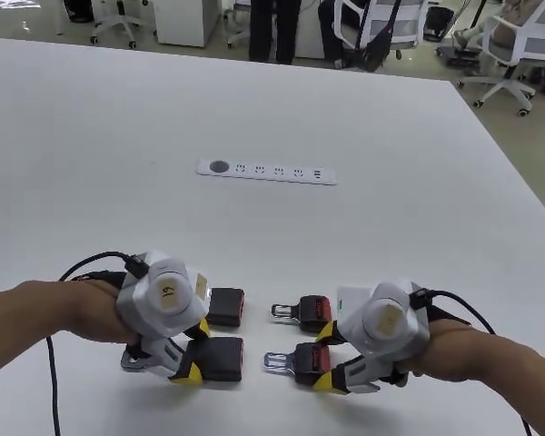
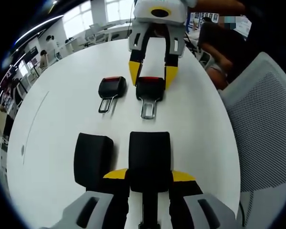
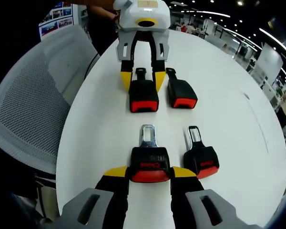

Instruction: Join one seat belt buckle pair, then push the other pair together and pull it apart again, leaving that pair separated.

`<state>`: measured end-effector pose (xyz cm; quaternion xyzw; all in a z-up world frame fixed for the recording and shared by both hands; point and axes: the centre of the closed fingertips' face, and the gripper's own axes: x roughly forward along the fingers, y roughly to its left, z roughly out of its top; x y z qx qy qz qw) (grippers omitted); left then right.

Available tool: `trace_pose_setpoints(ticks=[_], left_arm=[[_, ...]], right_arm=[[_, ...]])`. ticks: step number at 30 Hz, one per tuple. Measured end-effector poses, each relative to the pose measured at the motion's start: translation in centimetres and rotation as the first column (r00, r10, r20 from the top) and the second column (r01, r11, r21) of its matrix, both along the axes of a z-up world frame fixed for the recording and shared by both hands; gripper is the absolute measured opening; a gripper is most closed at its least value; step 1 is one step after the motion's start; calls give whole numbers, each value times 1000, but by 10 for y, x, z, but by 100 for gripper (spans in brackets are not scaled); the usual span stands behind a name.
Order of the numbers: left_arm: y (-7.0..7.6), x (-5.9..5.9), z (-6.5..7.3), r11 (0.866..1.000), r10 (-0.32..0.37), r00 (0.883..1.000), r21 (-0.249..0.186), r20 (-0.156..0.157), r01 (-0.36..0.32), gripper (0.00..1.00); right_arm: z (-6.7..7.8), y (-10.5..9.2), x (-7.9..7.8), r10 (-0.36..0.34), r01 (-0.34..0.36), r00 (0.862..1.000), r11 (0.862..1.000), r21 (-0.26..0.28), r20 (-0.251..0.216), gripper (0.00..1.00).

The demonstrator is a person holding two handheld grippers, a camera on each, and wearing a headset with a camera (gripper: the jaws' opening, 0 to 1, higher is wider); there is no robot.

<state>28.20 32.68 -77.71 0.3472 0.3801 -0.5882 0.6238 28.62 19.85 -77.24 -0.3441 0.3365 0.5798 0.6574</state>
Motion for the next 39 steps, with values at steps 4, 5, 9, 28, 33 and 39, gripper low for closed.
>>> trace_pose_setpoints(ticks=[4,5,9,28,33,39], left_arm=[[1,1,-2,1000,-8,1000,6,-2,8,33],[1,1,-2,1000,-9,1000,7,-2,9,33],[1,2,-3,1000,-8,1000,6,-3,8,33],[1,1,-3,1000,-18,1000,7,-7,18,33],[1,1,-3,1000,-20,1000,6,-7,20,33],[1,0,-2,1000,-21,1000,2,-6,21,33]], right_arm=[[1,5,0,2,-2,1000,1000,6,0,30],[-2,6,1,2,-2,1000,1000,7,0,30],[1,11,-1,7,-7,1000,1000,12,3,30],[0,30,-3,31,-31,999,999,21,11,30],[0,33,-3,37,-37,999,999,22,13,30],[-1,37,-4,39,-40,999,999,30,29,30]])
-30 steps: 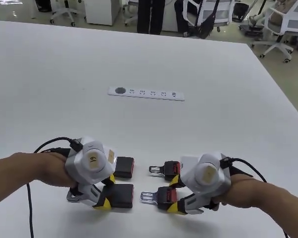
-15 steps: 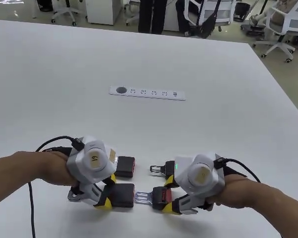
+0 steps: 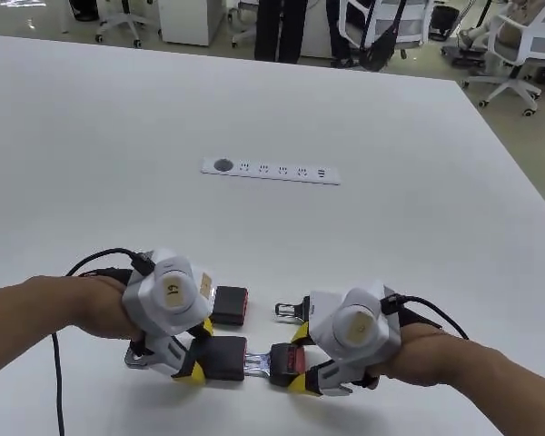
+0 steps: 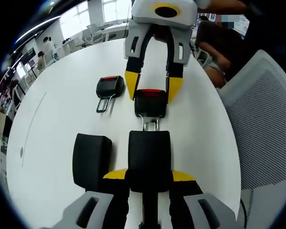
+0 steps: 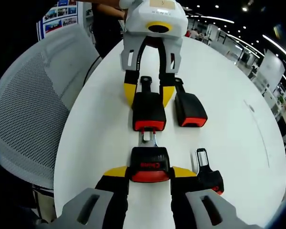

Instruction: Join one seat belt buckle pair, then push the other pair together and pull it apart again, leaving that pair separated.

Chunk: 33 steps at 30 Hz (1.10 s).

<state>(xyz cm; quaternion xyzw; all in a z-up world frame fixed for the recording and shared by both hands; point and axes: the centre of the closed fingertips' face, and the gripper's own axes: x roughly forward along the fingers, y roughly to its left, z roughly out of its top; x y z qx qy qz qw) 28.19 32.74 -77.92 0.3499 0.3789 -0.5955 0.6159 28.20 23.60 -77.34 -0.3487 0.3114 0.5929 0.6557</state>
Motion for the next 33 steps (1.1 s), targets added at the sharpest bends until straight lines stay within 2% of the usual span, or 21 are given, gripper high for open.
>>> trace_pose_setpoints(ticks=[9,18,26,33], left_arm=[[0,0,0,1000,3,1000,-5,1,-3,33],[0,1,-1,1000,5,1000,-6,2,-5,33],[-1,0,0,1000,-10,1000,-5,4,10,32],[-1,-1,-1,1000,-12,1000,-5,4,12,32]], right_arm=[[0,7,0,-22,22,1000,999,30,5,30],[1,6,0,-44,44,999,999,29,1,29],[4,7,-2,-15,14,1000,1000,25,15,29],[-1,8,0,-7,6,1000,1000,14,9,28]])
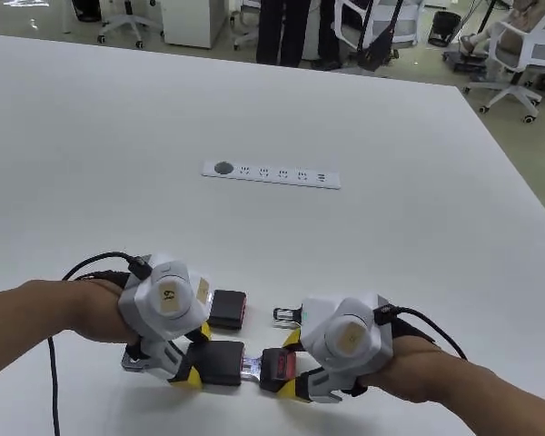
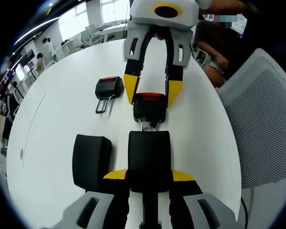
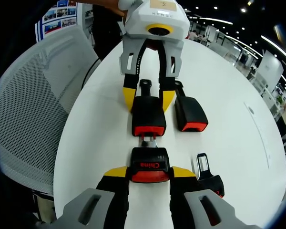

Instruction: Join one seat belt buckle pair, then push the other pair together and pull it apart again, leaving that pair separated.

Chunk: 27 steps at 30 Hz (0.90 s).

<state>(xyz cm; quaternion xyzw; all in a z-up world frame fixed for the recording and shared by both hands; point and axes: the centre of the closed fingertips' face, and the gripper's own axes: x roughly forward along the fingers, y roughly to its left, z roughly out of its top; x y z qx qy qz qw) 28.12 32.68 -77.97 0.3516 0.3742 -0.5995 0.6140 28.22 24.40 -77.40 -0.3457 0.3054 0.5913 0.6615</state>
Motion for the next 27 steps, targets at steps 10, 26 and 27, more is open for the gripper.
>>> trace_pose_setpoints(ticks=[10,26,27], left_arm=[[0,0,-1,1000,0,1000,3,-4,0,32],[2,2,-2,1000,4,1000,9,-6,-4,32],[1,2,-1,1000,4,1000,9,-6,-4,32]], right_arm=[[0,3,0,3,-3,1000,1000,-10,-8,27],[1,10,0,9,-10,1000,1000,-20,-13,27],[-1,11,1,11,-11,1000,1000,-21,-13,27]])
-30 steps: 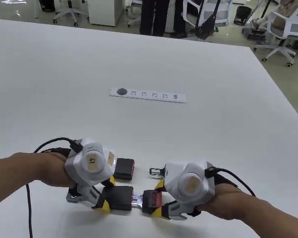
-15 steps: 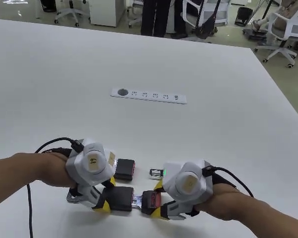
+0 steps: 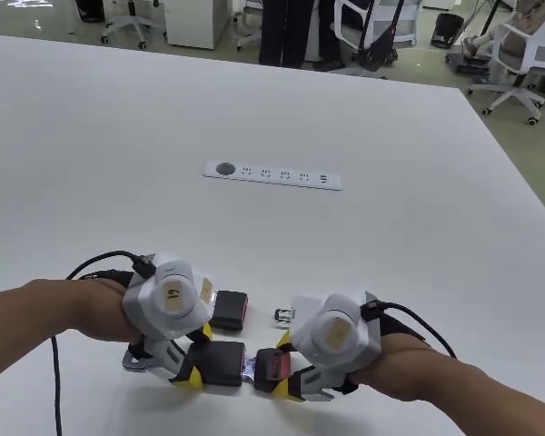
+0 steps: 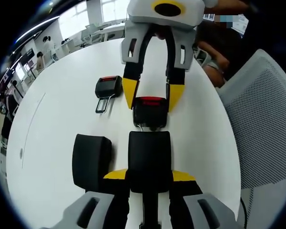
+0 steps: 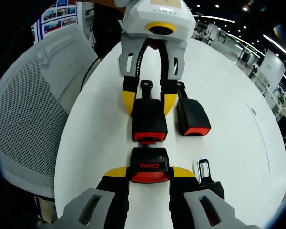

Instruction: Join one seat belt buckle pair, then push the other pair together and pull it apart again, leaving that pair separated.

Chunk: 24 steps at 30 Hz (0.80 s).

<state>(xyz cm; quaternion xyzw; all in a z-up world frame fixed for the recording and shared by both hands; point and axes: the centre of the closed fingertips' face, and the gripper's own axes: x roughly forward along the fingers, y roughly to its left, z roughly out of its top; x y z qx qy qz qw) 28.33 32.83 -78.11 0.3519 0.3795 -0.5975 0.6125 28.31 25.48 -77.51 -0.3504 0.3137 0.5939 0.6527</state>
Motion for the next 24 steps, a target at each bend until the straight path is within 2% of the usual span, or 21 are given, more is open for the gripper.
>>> trace_pose_setpoints(ticks=[22,23,24], left_arm=[[-1,0,1,1000,1,1000,11,-1,-1,31],[2,0,1,1000,0,1000,26,1,0,31],[1,0,1,1000,-2,1000,13,-2,2,31]], right_arm=[[2,8,-1,-14,14,1000,1000,5,-12,27],[-2,8,-3,12,-12,999,1000,-14,-34,27],[-7,9,3,-6,6,1000,1000,1,-19,27]])
